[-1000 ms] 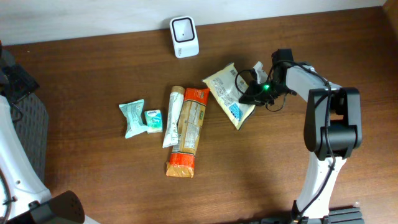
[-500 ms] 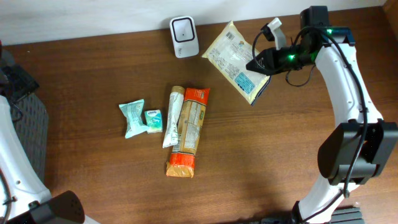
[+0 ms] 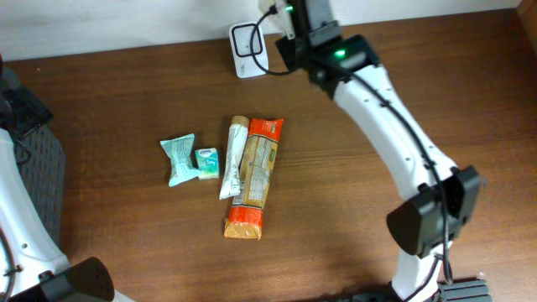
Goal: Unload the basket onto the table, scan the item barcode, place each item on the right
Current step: 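Carry the snack bag to the white scanner with the right gripper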
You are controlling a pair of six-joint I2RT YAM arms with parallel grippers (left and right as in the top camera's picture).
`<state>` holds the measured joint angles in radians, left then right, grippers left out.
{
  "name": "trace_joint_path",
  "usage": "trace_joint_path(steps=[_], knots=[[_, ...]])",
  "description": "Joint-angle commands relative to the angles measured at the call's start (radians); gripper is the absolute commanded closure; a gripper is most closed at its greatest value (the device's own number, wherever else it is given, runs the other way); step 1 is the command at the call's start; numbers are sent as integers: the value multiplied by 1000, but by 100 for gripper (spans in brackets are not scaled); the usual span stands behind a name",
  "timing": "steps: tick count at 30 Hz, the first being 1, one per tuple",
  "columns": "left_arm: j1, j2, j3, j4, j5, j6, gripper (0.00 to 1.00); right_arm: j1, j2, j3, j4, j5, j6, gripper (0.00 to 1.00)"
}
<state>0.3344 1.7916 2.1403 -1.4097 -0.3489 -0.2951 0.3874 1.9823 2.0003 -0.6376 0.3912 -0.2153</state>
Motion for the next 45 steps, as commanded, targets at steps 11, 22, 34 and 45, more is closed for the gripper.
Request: trace_joint_path(steps=[11, 22, 34, 45], knots=[[2, -4, 8, 2, -7, -3, 1, 98, 308, 25, 541, 470, -715, 96], [2, -4, 8, 2, -7, -3, 1, 109, 461, 25, 860, 589, -952, 96], [2, -4, 8, 2, -7, -3, 1, 101, 461, 6, 851, 590, -956, 96], [2, -4, 8, 2, -7, -3, 1, 56, 214, 6, 490, 531, -671, 96]])
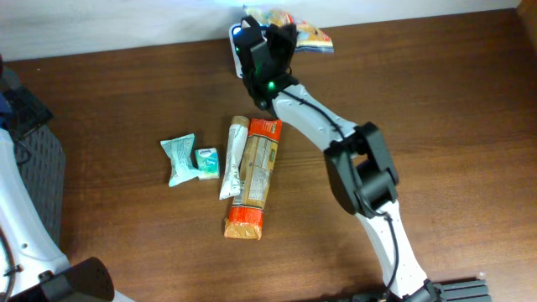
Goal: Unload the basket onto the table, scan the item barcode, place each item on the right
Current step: 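Carry the snack bag to the white scanner with the right gripper, then move the snack bag right and release it on the table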
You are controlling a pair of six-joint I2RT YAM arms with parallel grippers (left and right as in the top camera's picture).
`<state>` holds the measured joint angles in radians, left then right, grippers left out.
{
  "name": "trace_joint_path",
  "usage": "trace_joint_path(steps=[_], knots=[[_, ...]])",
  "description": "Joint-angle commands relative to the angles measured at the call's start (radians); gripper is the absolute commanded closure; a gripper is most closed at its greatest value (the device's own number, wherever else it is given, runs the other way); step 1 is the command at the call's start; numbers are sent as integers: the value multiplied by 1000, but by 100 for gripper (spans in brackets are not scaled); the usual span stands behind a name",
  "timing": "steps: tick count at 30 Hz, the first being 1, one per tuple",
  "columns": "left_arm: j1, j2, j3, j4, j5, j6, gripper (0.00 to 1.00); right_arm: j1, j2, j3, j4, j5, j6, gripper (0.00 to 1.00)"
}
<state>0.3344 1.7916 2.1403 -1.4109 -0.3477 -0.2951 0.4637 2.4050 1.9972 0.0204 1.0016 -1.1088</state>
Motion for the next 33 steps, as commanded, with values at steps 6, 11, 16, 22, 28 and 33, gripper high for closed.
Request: trace_joint_path(steps=[6, 11, 16, 22, 28, 33], knots=[[2, -4, 8, 3, -8, -3, 1, -240, -592, 9, -909, -925, 810, 96], [2, -4, 8, 3, -8, -3, 1, -675, -611, -14, -1344, -1468, 1019, 96], [2, -4, 8, 3, -8, -3, 1, -935, -539, -254, -1273, -1581, 1017, 96], [2, -4, 8, 3, -8, -3, 1, -1096, -483, -578, -972, -1536, 1082, 80], [2, -4, 8, 3, -8, -3, 1, -1087, -486, -573, -1037, -1486, 1144, 27], [2, -4, 8, 3, -8, -3, 1, -942, -492, -402, -1181, -1350, 1172, 20]])
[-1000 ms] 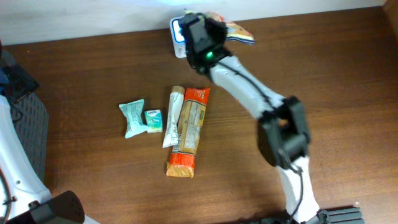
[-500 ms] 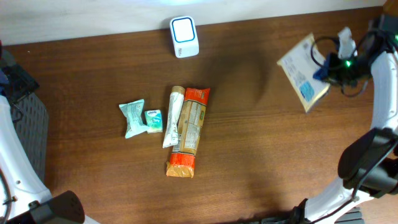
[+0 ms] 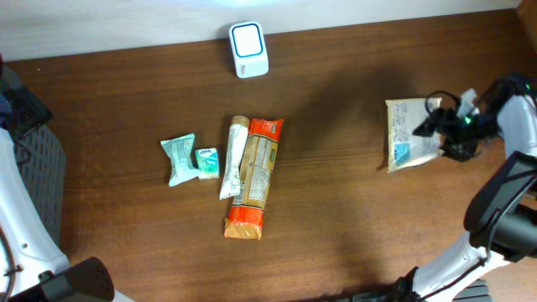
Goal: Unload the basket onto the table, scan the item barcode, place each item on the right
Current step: 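Move the snack bag right and release it on the table, then grasp the red spaghetti pack with the right gripper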
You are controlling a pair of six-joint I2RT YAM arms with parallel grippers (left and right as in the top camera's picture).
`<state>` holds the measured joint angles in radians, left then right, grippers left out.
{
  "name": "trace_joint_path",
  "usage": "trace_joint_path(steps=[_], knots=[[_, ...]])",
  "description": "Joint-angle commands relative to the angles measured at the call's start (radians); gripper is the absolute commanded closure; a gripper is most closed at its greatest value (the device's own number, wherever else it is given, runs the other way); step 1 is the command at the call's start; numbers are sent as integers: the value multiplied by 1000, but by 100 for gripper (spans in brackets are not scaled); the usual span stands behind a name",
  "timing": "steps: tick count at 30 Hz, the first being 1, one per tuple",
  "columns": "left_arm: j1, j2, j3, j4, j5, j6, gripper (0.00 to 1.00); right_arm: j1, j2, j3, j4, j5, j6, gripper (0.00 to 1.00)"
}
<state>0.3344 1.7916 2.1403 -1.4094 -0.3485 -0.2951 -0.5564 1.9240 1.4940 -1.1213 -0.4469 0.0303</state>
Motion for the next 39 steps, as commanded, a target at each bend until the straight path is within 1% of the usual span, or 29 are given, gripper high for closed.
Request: trace_joint_path(steps=[1, 3, 8, 10, 12, 13, 14, 16, 17, 19, 20, 22, 24, 26, 30, 32, 33, 34, 37, 39], knots=[[2, -4, 8, 1, -7, -3, 1, 97, -11, 126, -50, 148, 63, 20], [2, -4, 8, 1, -7, -3, 1, 126, -11, 166, -61, 213, 111, 19], [2, -4, 8, 1, -7, -3, 1, 132, -12, 176, -95, 210, 114, 23], [2, -4, 8, 2, -7, -3, 1, 163, -12, 176, -95, 189, 98, 24], [2, -4, 8, 1, -7, -3, 1, 219, -11, 176, -88, 186, 75, 25], [2, -4, 8, 1, -7, -3, 1, 280, -11, 176, -84, 185, 53, 28], [2, -4, 8, 1, -7, -3, 1, 320, -11, 176, -81, 185, 44, 30], [2, -4, 8, 2, -7, -3, 1, 448, -10, 176, -69, 150, 17, 31], [2, -4, 8, 2, -7, -3, 1, 518, -8, 174, -46, 96, -23, 30], [2, -4, 8, 2, -7, -3, 1, 610, -5, 159, 18, 26, -67, 29], [2, -4, 8, 2, -7, -3, 1, 661, -3, 142, 71, 8, -87, 29], [2, -4, 8, 2, -7, -3, 1, 754, -2, 92, 193, 9, -111, 26], [2, -4, 8, 1, -7, -3, 1, 825, 4, 29, 334, 9, -140, 25], [2, -4, 8, 1, -7, -3, 1, 852, 31, -1, 414, 7, -158, 25], [2, -4, 8, 2, -7, -3, 1, 855, 134, -8, 554, -156, -164, 24], [2, -4, 8, 2, -7, -3, 1, 865, 197, -8, 612, -138, -120, 25], [2, -4, 8, 2, -7, -3, 1, 864, 218, -8, 622, -92, -62, 25], [2, -4, 8, 2, -7, -3, 1, 864, 229, -8, 623, -72, -31, 28], [2, -4, 8, 1, -7, -3, 1, 868, 241, -8, 584, -63, 63, 32], [2, -4, 8, 2, -7, -3, 1, 877, 241, -8, 528, -1, 121, 33]])
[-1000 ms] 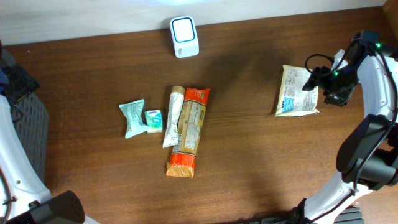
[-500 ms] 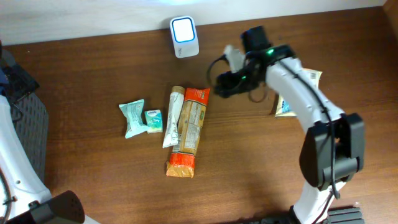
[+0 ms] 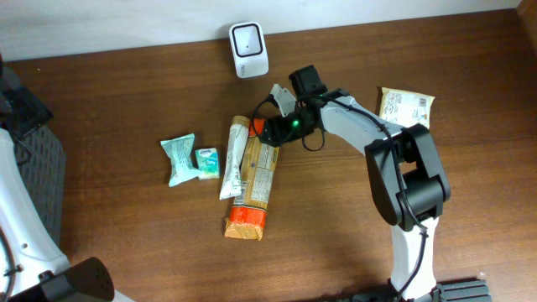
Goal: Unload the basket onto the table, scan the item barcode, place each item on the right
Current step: 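Grasp the red spaghetti pack with the right gripper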
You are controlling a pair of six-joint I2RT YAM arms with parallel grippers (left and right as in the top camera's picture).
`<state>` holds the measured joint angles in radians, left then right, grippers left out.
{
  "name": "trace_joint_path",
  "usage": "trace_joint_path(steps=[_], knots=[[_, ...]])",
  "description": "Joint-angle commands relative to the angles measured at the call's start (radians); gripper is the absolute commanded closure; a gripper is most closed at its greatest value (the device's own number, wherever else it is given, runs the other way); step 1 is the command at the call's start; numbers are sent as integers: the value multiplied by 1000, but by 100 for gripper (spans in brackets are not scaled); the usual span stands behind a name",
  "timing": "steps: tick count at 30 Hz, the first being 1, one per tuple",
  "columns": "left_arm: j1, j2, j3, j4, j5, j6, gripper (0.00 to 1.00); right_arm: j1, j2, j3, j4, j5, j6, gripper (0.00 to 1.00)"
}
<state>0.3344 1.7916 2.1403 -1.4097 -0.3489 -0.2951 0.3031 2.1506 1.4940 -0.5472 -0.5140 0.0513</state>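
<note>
The white scanner [image 3: 249, 49] stands at the table's back edge. In the middle lie an orange snack package [image 3: 256, 180], a white tube [image 3: 232, 159], a small teal item [image 3: 206, 162] and a teal packet [image 3: 179, 158]. A beige packet [image 3: 406, 106] with a printed label lies flat at the right, untouched. My right gripper [image 3: 268, 127] is low over the far end of the orange package and hides that end. Its fingers are too dark and small to tell whether they are open or shut. The left gripper is out of view.
The left arm's white link and a dark mesh object [image 3: 38, 180] run along the left edge. My right arm [image 3: 403, 168] reaches from the front right across the table's middle.
The beige packet was in my right gripper at the far right. Now it lies on the table there, let go, and the gripper is at the orange package's far end.
My right gripper was first beside the scanner at the back. Then it held a packet up close to the scanner. Then it was at the far right with that packet. Now the packet lies there and the gripper is over the orange package.
</note>
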Motion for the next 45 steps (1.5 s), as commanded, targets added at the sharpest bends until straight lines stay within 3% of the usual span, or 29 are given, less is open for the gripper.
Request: trace_joint_path(steps=[1, 4, 8, 10, 11, 13, 15, 24, 28, 29, 31, 33, 37, 40, 43, 45], knots=[[2, -4, 8, 2, -7, -3, 1, 23, 14, -8, -76, 90, 124, 33], [2, -4, 8, 2, -7, -3, 1, 28, 14, -9, -108, 23, 168, 28], [2, -4, 8, 2, -7, -3, 1, 111, 19, -23, -56, 31, 167, 33], [2, -4, 8, 2, -7, -3, 1, 166, 35, -26, -44, 111, 167, 49], [2, -4, 8, 2, -7, -3, 1, 179, 51, -26, -45, 127, 168, 68], [2, -4, 8, 2, -7, -3, 1, 173, 63, -26, -49, 131, 168, 91], [2, -4, 8, 2, -7, -3, 1, 143, 60, -26, -53, 130, 167, 96], [2, -4, 8, 2, -7, -3, 1, -266, 59, 21, -105, 16, 3, 96], [2, -4, 8, 2, -7, -3, 1, -384, 59, 148, -262, -29, -76, 92], [2, -4, 8, 2, -7, -3, 1, -385, 59, 163, -290, -28, -95, 82], [2, -4, 8, 2, -7, -3, 1, -380, 59, 163, -325, -28, -97, 25], [2, -4, 8, 2, -7, -3, 1, -385, 57, 164, -406, -28, -97, 15], [2, -4, 8, 2, -7, -3, 1, -388, 57, 113, -571, -28, -101, 15], [2, -4, 8, 2, -7, -3, 1, -362, 57, -15, -486, -40, -126, 14], [2, -4, 8, 2, -7, -3, 1, -363, 57, -112, -304, -198, -121, 32], [2, -4, 8, 2, -7, -3, 1, -363, 57, -137, -220, -232, -69, 38]])
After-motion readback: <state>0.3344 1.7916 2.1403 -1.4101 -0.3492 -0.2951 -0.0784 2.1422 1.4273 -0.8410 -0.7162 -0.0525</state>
